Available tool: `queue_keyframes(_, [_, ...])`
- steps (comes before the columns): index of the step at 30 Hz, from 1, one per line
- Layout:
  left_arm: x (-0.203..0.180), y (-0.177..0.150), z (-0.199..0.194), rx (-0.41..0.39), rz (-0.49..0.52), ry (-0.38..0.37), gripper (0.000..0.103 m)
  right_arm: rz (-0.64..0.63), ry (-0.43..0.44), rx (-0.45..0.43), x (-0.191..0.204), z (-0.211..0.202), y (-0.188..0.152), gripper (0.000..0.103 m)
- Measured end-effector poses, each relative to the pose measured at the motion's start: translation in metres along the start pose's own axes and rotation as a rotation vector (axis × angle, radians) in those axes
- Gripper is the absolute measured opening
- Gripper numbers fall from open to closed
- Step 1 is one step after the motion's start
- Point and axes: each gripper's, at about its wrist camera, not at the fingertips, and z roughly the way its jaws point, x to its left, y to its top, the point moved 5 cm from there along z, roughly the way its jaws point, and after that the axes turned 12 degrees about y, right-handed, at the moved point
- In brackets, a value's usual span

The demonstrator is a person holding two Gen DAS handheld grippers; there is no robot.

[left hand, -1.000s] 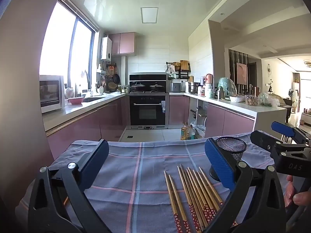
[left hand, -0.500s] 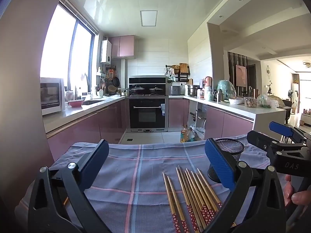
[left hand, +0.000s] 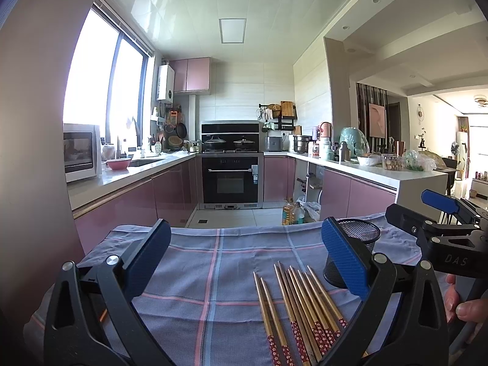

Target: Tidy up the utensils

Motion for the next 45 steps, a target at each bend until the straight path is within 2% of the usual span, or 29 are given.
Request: queue_keyframes(45, [-0.010,0.000,-0.007,0.012,-0.006,-0.016,0.097,-0.023,-0.031,-0.015,0.005,-0.004,0.004,0.096])
